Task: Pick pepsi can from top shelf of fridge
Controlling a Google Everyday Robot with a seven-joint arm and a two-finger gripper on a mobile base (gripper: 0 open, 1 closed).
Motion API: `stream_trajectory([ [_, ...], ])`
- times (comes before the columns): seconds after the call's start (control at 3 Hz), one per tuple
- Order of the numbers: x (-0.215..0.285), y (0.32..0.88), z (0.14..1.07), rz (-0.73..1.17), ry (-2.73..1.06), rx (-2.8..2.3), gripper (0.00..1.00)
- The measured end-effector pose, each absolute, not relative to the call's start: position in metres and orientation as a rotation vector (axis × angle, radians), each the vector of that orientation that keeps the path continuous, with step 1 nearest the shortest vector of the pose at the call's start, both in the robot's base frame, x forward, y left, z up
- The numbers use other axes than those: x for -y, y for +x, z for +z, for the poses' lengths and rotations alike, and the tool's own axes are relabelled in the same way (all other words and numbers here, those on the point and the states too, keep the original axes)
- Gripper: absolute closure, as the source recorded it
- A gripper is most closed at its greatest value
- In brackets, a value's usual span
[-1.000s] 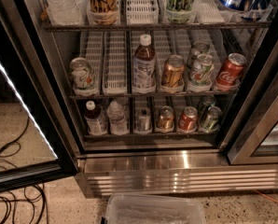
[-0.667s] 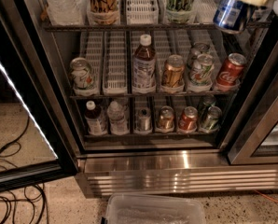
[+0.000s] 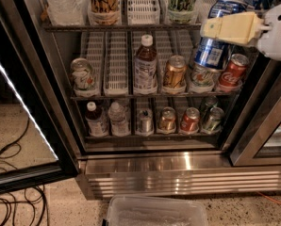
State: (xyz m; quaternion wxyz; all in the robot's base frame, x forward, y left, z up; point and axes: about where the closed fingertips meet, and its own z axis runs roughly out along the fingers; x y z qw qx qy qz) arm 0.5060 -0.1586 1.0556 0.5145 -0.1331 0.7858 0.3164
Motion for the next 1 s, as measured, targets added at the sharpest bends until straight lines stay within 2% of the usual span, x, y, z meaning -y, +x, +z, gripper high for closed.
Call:
stream_trajectory([
  [0.33,0.151,0.506,1.049,0.751,-0.331,-1.890,1.00],
  [1.0,0.102,0.478,0.982,0.890,-0.267,-1.906,1.00],
])
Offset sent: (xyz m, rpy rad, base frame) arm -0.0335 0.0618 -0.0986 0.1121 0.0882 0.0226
